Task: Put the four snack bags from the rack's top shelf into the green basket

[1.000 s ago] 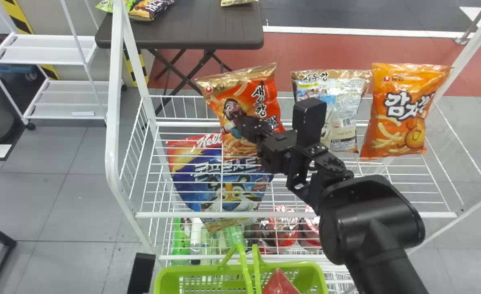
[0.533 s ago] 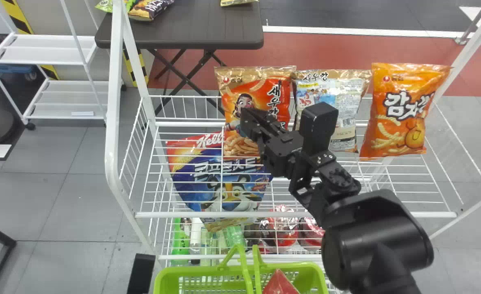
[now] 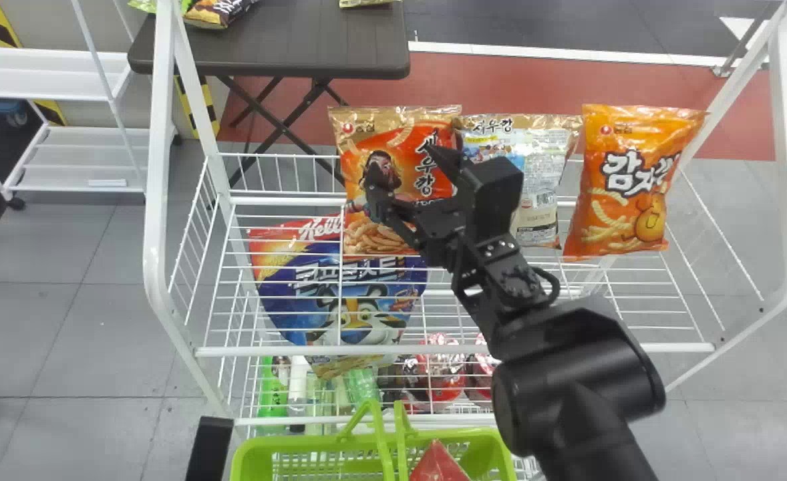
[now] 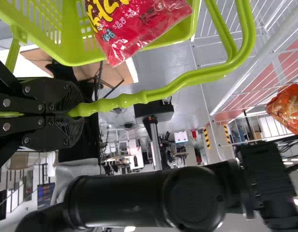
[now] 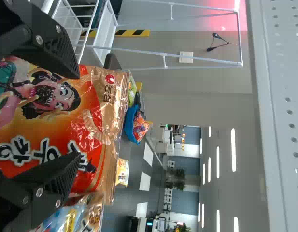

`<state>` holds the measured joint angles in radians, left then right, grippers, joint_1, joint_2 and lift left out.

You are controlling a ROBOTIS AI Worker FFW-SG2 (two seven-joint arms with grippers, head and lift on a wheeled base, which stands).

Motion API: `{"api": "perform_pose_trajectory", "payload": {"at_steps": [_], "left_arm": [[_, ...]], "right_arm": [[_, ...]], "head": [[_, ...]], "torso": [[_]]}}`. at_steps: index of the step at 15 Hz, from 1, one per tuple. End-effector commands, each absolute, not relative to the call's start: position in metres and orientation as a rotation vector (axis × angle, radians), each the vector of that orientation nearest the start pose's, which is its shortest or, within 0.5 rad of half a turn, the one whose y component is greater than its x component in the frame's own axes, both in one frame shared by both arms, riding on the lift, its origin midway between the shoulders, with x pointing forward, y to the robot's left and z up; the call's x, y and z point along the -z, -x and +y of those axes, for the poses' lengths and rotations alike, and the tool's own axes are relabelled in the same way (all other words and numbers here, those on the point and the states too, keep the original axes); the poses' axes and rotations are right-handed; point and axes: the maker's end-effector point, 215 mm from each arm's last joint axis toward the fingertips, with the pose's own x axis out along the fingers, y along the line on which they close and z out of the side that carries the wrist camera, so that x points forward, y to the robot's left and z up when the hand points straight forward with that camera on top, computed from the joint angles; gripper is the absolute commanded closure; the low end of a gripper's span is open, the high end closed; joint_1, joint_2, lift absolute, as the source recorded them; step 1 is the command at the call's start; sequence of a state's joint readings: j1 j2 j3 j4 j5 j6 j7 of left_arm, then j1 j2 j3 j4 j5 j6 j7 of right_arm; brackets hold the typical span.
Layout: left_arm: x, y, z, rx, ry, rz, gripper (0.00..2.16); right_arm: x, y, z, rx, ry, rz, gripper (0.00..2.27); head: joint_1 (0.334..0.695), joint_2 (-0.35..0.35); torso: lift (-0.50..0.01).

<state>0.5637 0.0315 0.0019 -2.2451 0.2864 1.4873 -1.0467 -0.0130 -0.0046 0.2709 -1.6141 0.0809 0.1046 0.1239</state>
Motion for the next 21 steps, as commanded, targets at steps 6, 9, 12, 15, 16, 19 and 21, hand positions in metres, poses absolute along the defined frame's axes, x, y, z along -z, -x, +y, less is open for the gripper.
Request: {"api": "perform_pose_trajectory", "payload": {"at_steps": [6, 9, 12, 15, 16, 19, 21], "left_arm": [[0.43, -0.166, 0.009, 1.075, 0.912, 1.156, 2.15], [0.43, -0.168, 0.008, 1.077, 0.919, 1.154, 2.15], [0.432, -0.168, 0.008, 1.072, 0.917, 1.158, 2.15], [0.433, -0.168, 0.008, 1.07, 0.92, 1.16, 2.15], [0.433, -0.168, 0.008, 1.07, 0.92, 1.16, 2.15], [0.433, -0.17, 0.01, 1.063, 0.919, 1.155, 2.15], [0.432, -0.171, 0.01, 1.063, 0.916, 1.153, 2.15]], "right_arm": [[0.354, -0.607, -0.049, -0.352, 0.154, 0.092, 0.31], [0.384, -0.603, -0.046, -0.4, 0.135, 0.212, 1.93], [0.385, -0.603, -0.043, -0.421, 0.13, 0.222, 2.23], [0.386, -0.595, -0.04, -0.427, 0.118, 0.208, 2.23], [0.383, -0.588, -0.038, -0.433, 0.107, 0.195, 2.23], [0.365, -0.567, -0.032, -0.448, 0.074, 0.153, 2.23], [0.352, -0.552, -0.032, -0.451, 0.035, 0.13, 2.23]], "head": [[0.695, -0.067], [0.695, -0.058], [0.695, -0.057], [0.695, -0.055], [0.695, -0.054], [0.695, -0.05], [0.695, -0.041]], "torso": [[0.0], [0.0], [0.0], [0.0], [0.0], [0.0], [0.0]]}}
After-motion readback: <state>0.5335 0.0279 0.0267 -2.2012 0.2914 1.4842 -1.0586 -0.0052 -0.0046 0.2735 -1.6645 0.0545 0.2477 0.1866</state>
